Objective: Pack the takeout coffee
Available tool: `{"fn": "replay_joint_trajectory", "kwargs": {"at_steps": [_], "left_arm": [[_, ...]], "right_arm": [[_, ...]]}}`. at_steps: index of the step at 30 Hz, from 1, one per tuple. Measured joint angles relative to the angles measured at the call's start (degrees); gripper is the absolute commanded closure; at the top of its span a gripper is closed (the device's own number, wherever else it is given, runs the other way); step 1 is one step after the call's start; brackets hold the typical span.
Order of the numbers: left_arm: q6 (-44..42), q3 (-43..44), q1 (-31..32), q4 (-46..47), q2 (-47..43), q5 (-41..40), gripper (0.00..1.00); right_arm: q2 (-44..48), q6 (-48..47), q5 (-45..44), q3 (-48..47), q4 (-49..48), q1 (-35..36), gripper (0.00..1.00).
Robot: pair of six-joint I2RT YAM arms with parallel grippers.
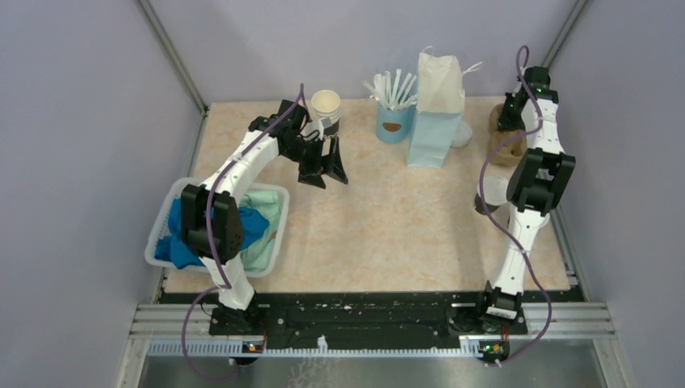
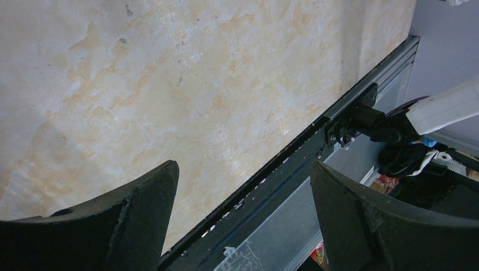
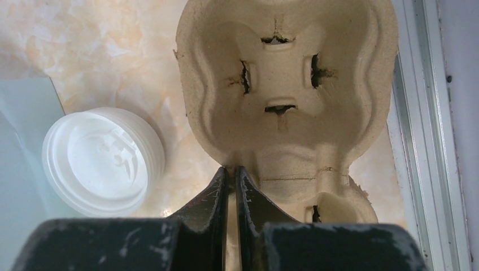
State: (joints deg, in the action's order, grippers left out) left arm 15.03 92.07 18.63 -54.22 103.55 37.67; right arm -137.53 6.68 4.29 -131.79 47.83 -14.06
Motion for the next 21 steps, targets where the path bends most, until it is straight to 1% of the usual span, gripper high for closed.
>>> {"fn": "replay_joint_trajectory", "kwargs": {"at_steps": [1,4,11,21], "left_arm": [[0.0,0.0,0.0,0.0,0.0,0.0,0.08],[0.0,0.0,0.0,0.0,0.0,0.0,0.08],[0.0,0.0,0.0,0.0,0.0,0.0,0.08],[0.0,0.0,0.0,0.0,0.0,0.0,0.08]], "right_arm": [[0.0,0.1,0.1,0.0,0.0,-0.1,0.90],[0.0,0.6,1.0,0.0,0.0,-0.4,0.88],[0.0,2.4,5.6,0.0,-0.3,-2.4,1.00],[0.0,3.6,6.8,0.0,-0.4,-3.0,1.00]]}}
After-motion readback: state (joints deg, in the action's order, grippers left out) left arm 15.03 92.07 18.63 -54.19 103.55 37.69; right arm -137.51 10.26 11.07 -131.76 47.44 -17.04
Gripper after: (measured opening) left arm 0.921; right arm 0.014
